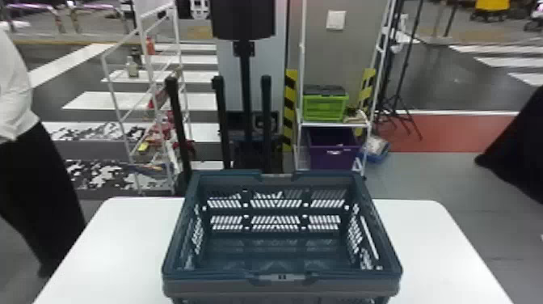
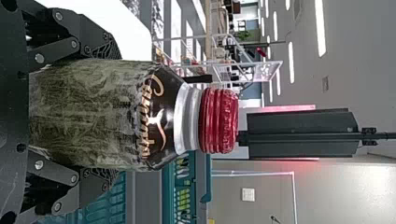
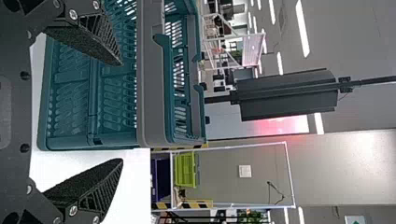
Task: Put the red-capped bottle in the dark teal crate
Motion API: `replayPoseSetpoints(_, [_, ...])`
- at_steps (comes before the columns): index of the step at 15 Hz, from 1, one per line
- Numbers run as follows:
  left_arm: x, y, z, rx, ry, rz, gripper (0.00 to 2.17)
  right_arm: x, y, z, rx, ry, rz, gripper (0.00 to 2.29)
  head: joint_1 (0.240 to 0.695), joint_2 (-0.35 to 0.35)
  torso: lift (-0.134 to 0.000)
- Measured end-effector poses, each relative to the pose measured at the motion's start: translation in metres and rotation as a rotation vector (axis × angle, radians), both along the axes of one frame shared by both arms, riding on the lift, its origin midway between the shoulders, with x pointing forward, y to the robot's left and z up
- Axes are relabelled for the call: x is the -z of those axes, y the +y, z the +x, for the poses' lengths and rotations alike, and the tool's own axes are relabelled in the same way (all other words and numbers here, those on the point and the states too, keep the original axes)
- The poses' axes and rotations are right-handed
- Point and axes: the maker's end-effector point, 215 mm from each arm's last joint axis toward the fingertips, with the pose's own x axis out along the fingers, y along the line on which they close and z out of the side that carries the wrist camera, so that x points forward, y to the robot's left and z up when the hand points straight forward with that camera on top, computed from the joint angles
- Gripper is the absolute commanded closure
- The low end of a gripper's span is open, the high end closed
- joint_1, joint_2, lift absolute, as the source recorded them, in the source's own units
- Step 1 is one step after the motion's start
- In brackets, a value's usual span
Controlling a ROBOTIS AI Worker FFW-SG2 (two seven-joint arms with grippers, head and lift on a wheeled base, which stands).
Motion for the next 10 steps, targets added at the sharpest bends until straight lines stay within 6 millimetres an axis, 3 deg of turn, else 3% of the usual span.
replayPoseSetpoints(10, [-0.0044, -0.0001, 0.0006, 0.000, -0.007, 0.000, 1.73, -0.0020, 0.0003, 0.0005, -0.002, -0.004, 0.000, 0.15, 0.499, 0.000, 0.000])
